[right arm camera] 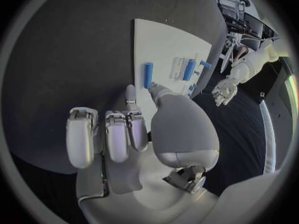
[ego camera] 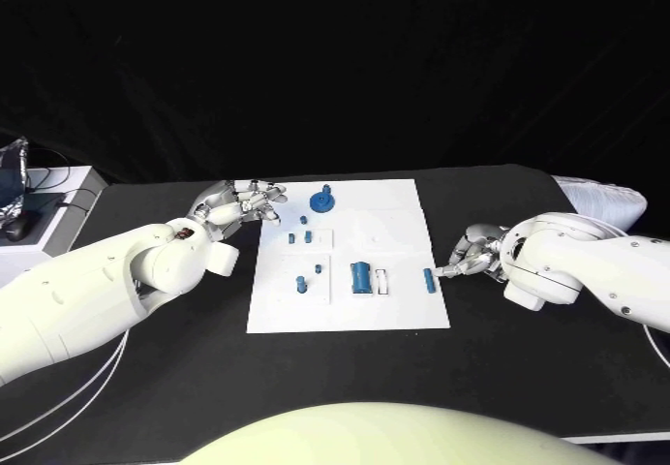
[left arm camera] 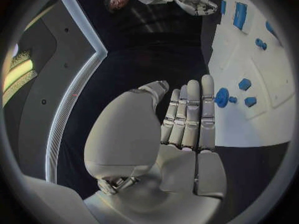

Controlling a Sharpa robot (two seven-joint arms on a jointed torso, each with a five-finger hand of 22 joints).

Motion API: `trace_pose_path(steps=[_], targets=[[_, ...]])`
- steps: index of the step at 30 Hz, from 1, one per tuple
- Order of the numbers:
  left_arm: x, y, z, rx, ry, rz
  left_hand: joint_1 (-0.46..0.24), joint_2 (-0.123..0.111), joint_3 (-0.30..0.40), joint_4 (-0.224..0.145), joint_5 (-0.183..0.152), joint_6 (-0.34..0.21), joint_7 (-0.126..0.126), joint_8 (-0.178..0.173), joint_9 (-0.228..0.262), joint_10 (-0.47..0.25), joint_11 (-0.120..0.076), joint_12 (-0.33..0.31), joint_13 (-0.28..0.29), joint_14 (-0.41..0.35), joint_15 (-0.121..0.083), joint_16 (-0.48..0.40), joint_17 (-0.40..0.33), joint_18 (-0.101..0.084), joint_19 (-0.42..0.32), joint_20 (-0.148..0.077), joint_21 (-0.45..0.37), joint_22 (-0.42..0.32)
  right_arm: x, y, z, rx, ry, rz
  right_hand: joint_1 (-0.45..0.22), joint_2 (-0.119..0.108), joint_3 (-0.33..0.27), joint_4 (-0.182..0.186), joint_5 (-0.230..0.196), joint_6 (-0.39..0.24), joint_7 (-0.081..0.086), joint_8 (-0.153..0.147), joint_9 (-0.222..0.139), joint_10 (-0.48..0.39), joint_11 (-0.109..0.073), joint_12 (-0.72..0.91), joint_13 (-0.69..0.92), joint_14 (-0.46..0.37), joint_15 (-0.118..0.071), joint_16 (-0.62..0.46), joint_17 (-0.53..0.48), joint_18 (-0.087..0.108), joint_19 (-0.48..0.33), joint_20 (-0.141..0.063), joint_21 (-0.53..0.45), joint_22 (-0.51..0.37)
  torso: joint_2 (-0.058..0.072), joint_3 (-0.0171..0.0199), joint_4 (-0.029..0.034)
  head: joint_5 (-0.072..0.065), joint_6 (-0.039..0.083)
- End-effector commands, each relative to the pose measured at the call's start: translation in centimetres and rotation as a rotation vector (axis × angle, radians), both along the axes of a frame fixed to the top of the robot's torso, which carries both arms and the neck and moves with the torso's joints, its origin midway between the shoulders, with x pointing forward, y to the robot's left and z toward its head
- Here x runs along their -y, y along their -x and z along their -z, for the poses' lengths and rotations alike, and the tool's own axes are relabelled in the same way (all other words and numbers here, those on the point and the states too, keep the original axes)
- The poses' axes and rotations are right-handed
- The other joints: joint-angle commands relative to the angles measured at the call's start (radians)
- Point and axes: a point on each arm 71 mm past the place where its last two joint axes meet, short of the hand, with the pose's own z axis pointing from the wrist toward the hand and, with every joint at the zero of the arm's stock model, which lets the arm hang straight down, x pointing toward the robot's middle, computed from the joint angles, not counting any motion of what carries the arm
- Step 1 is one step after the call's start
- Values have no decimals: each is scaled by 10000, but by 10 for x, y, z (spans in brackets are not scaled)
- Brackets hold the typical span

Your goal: Assemble the parts on the task board

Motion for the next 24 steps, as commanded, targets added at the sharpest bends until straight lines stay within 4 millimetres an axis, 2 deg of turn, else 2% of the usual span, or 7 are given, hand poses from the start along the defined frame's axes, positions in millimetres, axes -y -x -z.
trace_pose_path(steps=[1, 15, 24], targets=[[2, 1, -1, 91, 203, 163, -125, 2, 47, 17, -28, -65, -2, -42, -13, 1, 31, 32, -15, -13, 35, -34, 17, 125, -51, 2, -38, 1, -4, 4, 2, -161, 545, -148, -105, -25, -71, -1, 34, 121, -1, -8, 28, 623, -6, -11, 2146, 1032, 53, 45, 2589, -177, 855, 47, 2, 2362, 16, -14, 20, -6, -20], [2, 2, 2, -33, 191, 169, -154, 7, 48, 29, -25, -69, -5, -42, -15, 2, 30, 36, -15, -15, 36, -36, 20, 125, -52, 5, -48, -4, -21, 12, 5, -95, 359, -507, -183, -25, -120, -15, 20, 243, -56, 81, 101, 629, -49, -7, 2151, 1030, 22, 41, 2582, -175, 853, 30, -10, 2359, 4, -35, 15, 8, -90], [2, 2, 2, -92, 214, 201, -158, 16, 55, 28, -22, -62, -6, -36, -14, -1, 29, 36, -16, -16, 35, -37, 21, 126, -52, 5, -52, -6, -25, 7, 10, 547, 872, -606, 45, -35, -41, -67, 48, 248, -97, 131, 176, 630, -91, -8, 2153, 1031, -17, 42, 2584, -178, 856, -1, 13, 2364, 14, -15, 26, 45, -84]])
